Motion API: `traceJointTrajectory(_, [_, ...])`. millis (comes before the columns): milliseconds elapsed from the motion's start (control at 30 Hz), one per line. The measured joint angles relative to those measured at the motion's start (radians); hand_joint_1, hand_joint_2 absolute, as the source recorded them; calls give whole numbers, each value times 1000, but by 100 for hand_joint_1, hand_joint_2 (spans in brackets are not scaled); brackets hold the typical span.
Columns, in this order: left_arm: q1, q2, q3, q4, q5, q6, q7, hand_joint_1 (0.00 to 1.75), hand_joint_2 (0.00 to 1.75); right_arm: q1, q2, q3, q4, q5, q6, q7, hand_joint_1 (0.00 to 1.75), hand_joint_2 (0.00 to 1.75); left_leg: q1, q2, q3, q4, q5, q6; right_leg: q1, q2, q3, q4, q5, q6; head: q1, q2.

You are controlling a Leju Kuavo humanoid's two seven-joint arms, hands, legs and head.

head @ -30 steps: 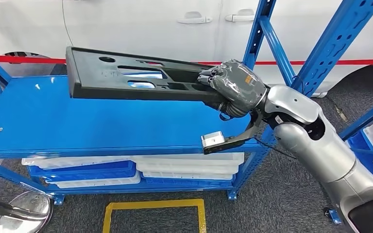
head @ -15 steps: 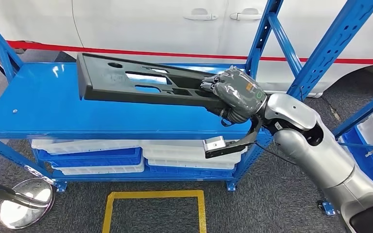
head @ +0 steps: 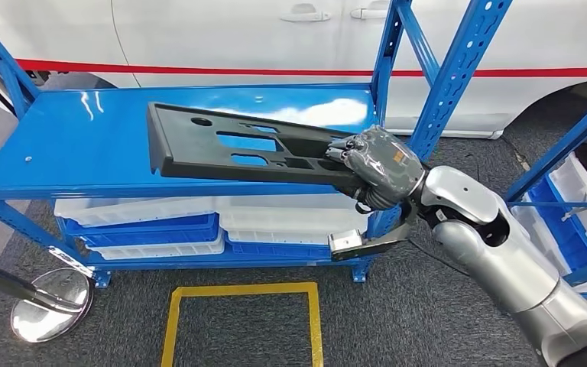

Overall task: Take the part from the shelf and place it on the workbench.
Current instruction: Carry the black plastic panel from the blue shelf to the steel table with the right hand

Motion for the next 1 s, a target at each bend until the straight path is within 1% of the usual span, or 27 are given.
traceJointTrajectory(33, [0, 0, 0, 0, -2, -1, 0, 0, 175, 16, -2, -6, 0, 4, -8, -4, 175, 175, 1, 0, 29, -16, 23, 0, -1, 0, -15, 3, 9, 3, 0, 0])
traceJointTrajectory(67, [-1, 0, 0, 0, -4, -2, 0, 0, 175, 31, -4, -12, 1, 8, -16, -8, 175, 175, 2, 0, 75, -65, 46, 1, -1, 0, -29, 7, 18, 7, 0, 0])
traceJointTrajectory(133, [-3, 0, 1, 0, -7, -3, 0, 0, 175, 54, -7, -26, 0, 14, -27, -11, 175, 175, 0, -2, 178, -200, 49, 8, -1, 0, -50, 16, 34, 18, 1, 0])
traceJointTrajectory(167, [-3, 0, 1, 0, -8, -4, 0, 0, 175, 62, -10, -34, 0, 17, -32, -12, 175, 175, -2, -3, 209, -250, 40, 14, 0, -1, -55, 17, 42, 25, 1, 0])
traceJointTrajectory(200, [-4, 0, 1, 0, -9, -4, 0, 0, 175, 69, -12, -42, 0, 18, -35, -13, 175, 175, -5, -5, 222, -276, 33, 20, 1, -2, -57, 16, 51, 32, 2, 0])
traceJointTrajectory(267, [-4, 0, 2, 0, -9, -4, 0, 0, 175, 79, -15, -55, 1, 24, -38, -15, 175, 175, -7, -3, 211, -287, 50, 37, -1, -2, -60, 11, 65, 45, 2, 0])
traceJointTrajectory(300, [-5, -1, 3, 0, -10, -5, -1, 0, 175, 84, -17, -61, 0, 28, -39, -16, 175, 175, -6, -1, 203, -290, 62, 47, -3, 0, -67, 17, 53, 50, 1, 0])
traceJointTrajectory(333, [-6, -1, 4, 0, -11, -5, -2, 0, 175, 89, -19, -68, 0, 33, -39, -17, 175, 175, -5, 2, 193, -295, 76, 57, -5, 2, -78, 41, 20, 55, 2, 0])
traceJointTrajectory(367, [-7, -2, 5, 0, -12, -5, -3, 0, 175, 94, -22, -77, 0, 37, -38, -17, 175, 175, -4, 4, 180, -297, 90, 64, -6, 3, -93, 86, -29, 58, 2, 0])
traceJointTrajectory(400, [-7, -2, 7, 0, -13, -5, -5, 0, 175, 98, -24, -85, -1, 41, -38, -18, 175, 175, -6, 4, 165, -297, 102, 69, -7, 4, -109, 146, -82, 61, 3, 0])
traceJointTrajectory(433, [-6, -1, 8, 0, -14, -5, -6, 0, 175, 102, -26, -93, -1, 45, -37, -19, 175, 175, -8, 5, 148, -296, 115, 71, -7, 4, -122, 211, -123, 63, 3, 0])
traceJointTrajectory(467, [-6, -1, 9, 0, -15, -5, -6, 0, 175, 105, -27, -98, -1, 49, -35, -20, 175, 175, -10, 5, 132, -294, 127, 72, -7, 4, -127, 264, -142, 65, 3, 0])
traceJointTrajectory(500, [-6, -1, 11, 0, -16, -6, -6, 0, 175, 107, -29, -102, -2, 53, -33, -21, 175, 175, -13, 6, 115, -292, 138, 72, -7, 4, -118, 290, -138, 65, 3, 0])
traceJointTrajectory(533, [-6, -1, 12, 0, -17, -6, -6, 0, 175, 108, -31, -104, -2, 57, -30, -22, 175, 175, -15, 6, 98, -290, 150, 71, -6, 4, -91, 282, -117, 62, 3, 0])
traceJointTrajectory(567, [-6, -2, 13, 0, -19, -7, -6, 0, 175, 107, -33, -107, -3, 65, -25, -23, 175, 175, -17, 6, 83, -288, 160, 70, -5, 4, -47, 240, -92, 58, 3, 0])
traceJointTrajectory(600, [-7, -2, 15, 0, -21, -7, -6, 0, 175, 103, -35, -109, -6, 77, -20, -23, 175, 175, -18, 6, 71, -286, 170, 68, -1, 5, 10, 174, -83, 50, 3, 0])
traceJointTrajectory(633, [-7, -3, 16, 0, -23, -7, -7, 0, 175, 97, -37, -110, -9, 94, -14, -22, 175, 175, -19, 5, 62, -284, 180, 65, 2, 5, 65, 99, -88, 44, 3, 0])
traceJointTrajectory(667, [-7, -4, 18, 0, -24, -8, -8, 0, 175, 88, -42, -112, -12, 116, -9, -21, 175, 175, -20, 5, 58, -284, 189, 61, 7, 4, 103, 43, -97, 38, 3, 0])
traceJointTrajectory(700, [-8, -5, 20, 0, -25, -8, -8, 0, 175, 75, -48, -112, -15, 140, -4, -19, 175, 175, -20, 5, 56, -286, 199, 55, 11, 4, 123, 7, -108, 33, 3, 0])
traceJointTrajectory(733, [-8, -5, 23, 0, -26, -8, -9, 0, 175, 61, -54, -112, -17, 165, 1, -17, 175, 175, -19, 4, 55, -290, 209, 49, 13, 4, 125, -7, -106, 30, 3, 0])
traceJointTrajectory(767, [-7, -5, 26, 0, -26, -8, -9, 0, 175, 44, -60, -110, -17, 193, 7, -14, 175, 175, -19, 4, 54, -294, 217, 42, 11, 3, 117, -9, -94, 24, 3, 0])
traceJointTrajectory(800, [-7, -4, 28, 0, -27, -7, -9, 0, 175, 23, -67, -105, -16, 225, 17, -12, 175, 175, -18, 3, 48, -290, 211, 36, 8, 2, 109, -14, -82, 17, 2, 0])
traceJointTrajectory(833, [-6, -4, 31, 0, -29, -6, -8, 0, 175, -3, -75, -94, -17, 260, 30, -10, 175, 175, -17, 1, 38, -272, 183, 29, 4, 0, 98, -18, -67, 9, 1, 0])
traceJointTrajectory(867, [-5, -4, 34, 0, -31, -5, -7, 0, 175, -35, -85, -79, -17, 292, 46, -9, 175, 175, -15, 0, 24, -235, 136, 22, 1, -1, 84, -21, -51, 3, -1, 0])
traceJointTrajectory(933, [-5, -4, 41, 0, -35, -3, -2, 0, 175, -106, -109, -39, -19, 331, 79, -10, 175, 175, -8, 0, -5, -113, 28, 10, 2, -1, 50, -19, -22, -2, -3, 0])
traceJointTrajectory(967, [-6, -4, 45, 0, -36, -2, 0, 0, 175, -139, -120, -20, -20, 337, 94, -10, 175, 175, -5, 0, -12, -53, 2, 5, 2, -1, 32, -17, -9, 0, -3, 0])
traceJointTrajectory(1000, [-7, -4, 49, 0, -38, -2, 2, 0, 175, -169, -130, -3, -21, 335, 108, -10, 175, 175, -2, 0, -8, -15, 1, 1, 2, -1, 14, -14, 4, 2, -3, 0])
